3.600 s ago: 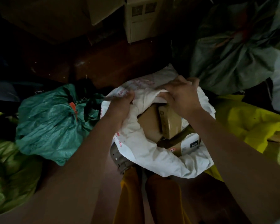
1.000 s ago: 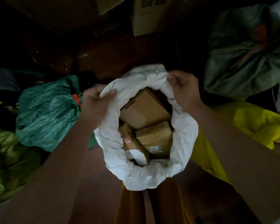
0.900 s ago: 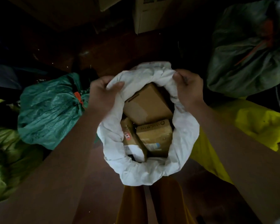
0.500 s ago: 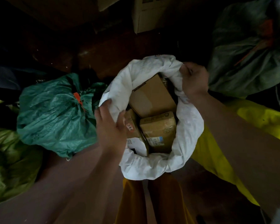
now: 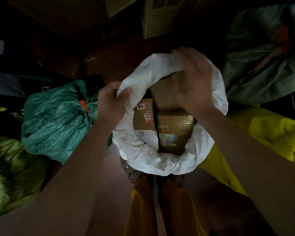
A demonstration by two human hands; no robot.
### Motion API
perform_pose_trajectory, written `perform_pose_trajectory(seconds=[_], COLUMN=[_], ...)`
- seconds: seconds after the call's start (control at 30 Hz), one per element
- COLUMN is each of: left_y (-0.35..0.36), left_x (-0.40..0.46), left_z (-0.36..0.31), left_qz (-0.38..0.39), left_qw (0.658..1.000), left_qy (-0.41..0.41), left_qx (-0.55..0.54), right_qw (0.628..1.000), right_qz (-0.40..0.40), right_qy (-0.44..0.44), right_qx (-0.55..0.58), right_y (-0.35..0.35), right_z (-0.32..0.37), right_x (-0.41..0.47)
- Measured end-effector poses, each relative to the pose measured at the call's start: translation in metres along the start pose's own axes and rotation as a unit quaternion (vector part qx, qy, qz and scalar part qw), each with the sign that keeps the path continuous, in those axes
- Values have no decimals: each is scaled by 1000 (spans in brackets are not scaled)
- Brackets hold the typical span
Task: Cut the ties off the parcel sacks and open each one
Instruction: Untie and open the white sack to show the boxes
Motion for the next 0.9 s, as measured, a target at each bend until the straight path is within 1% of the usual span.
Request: perform_pose_trajectory(seconds=[0.03, 0.07, 0.1, 0.13, 0.17, 0.27, 0.37, 0.4, 0.47, 0.53, 0.57, 0.63, 0.73, 0.83, 0.9], left_y=[2, 5, 7, 7, 6, -7, -10, -7, -1, -3, -8, -18, -32, -45, -46], left_x=[2, 4, 4, 4, 2, -15, -52, -65, -80, -77, -71, -56, -38, -20, -9], left_z=[-1, -2, -3, -1, 0, 6, 12, 14, 14, 10, 11, 16, 16, 12, 6], left_qz=[4, 9, 9, 2, -17, -110, -169, -179, -185, -192, -195, -190, -145, -91, -58], left_qw=[1000, 1000, 1000, 1000, 1000, 991, 973, 970, 974, 973, 973, 973, 983, 992, 995], left_qy=[0, 0, -1, -6, -14, -33, -45, -50, -42, -35, -46, -68, -57, -71, -76], left_qx=[-2, -10, -17, -17, -4, 74, 153, 156, 126, 124, 116, 109, 94, 55, 34], right_qw=[994, 979, 962, 949, 941, 936, 936, 937, 932, 927, 929, 936, 937, 948, 958], right_qz=[56, 123, 182, 227, 255, 265, 276, 280, 290, 290, 285, 270, 283, 279, 270], right_qy=[-84, -142, -174, -183, -178, -162, -135, -127, -126, -139, -142, -142, -128, -101, -83], right_qx=[-28, -73, -105, -123, -130, -162, -171, -168, -175, -192, -190, -176, -158, -114, -53], right_y=[17, 37, 55, 67, 74, 78, 75, 74, 70, 69, 67, 61, 50, 35, 24], right_z=[26, 42, 49, 51, 49, 44, 36, 34, 33, 38, 42, 49, 55, 58, 59], right_x=[-1, -5, -9, -11, -12, -6, 5, 10, 16, 18, 20, 26, 34, 37, 39])
Point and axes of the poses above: each hand's wrist, its own x-axis towards the middle knuckle, its own y-axis out of the palm, z = x × y, the point moved 8 cm from there along x, towards the middle knuckle
